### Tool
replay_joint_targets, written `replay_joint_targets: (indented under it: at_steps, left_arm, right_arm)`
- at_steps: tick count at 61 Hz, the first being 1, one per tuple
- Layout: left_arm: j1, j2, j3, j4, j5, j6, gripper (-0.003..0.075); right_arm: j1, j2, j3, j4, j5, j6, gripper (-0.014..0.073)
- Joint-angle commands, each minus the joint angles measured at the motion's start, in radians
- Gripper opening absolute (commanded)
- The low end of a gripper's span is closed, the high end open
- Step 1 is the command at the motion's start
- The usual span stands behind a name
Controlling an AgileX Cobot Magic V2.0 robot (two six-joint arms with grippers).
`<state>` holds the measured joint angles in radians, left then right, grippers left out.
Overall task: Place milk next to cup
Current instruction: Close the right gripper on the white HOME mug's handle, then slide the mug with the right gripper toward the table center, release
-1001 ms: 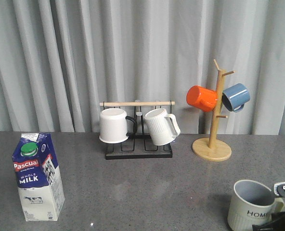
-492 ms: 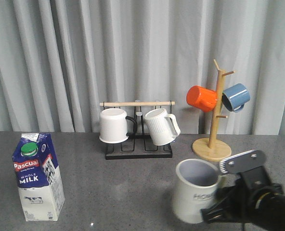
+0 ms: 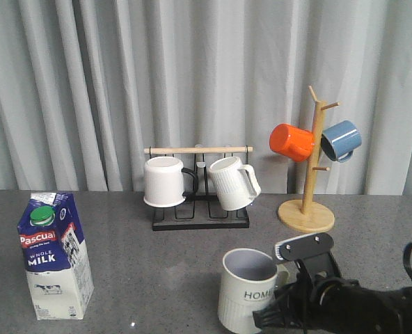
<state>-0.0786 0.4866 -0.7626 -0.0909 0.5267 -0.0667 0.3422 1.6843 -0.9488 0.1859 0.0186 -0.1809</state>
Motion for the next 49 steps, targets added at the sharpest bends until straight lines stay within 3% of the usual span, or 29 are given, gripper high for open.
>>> replay_joint_targets:
  at_steps: [1, 24, 49]
  left_arm:
    - [-0.002, 0.012, -0.031, -0.005, -0.062, -0.001, 0.0409]
    - [-0.002, 0.012, -0.031, -0.005, -0.059, -0.001, 0.0409]
    - [-0.002, 0.012, -0.031, -0.005, -0.038, -0.001, 0.0409]
  right_arm:
    - [0.000, -0.023, -0.064, -0.003, -0.032, -0.019, 0.0008]
    - [-0.001, 0.007, -0.081, -0.010, 0.043, -0.051, 0.0088]
    - [-0.001, -0.024, -0.081, -0.003, 0.114, -0.057, 0.0344]
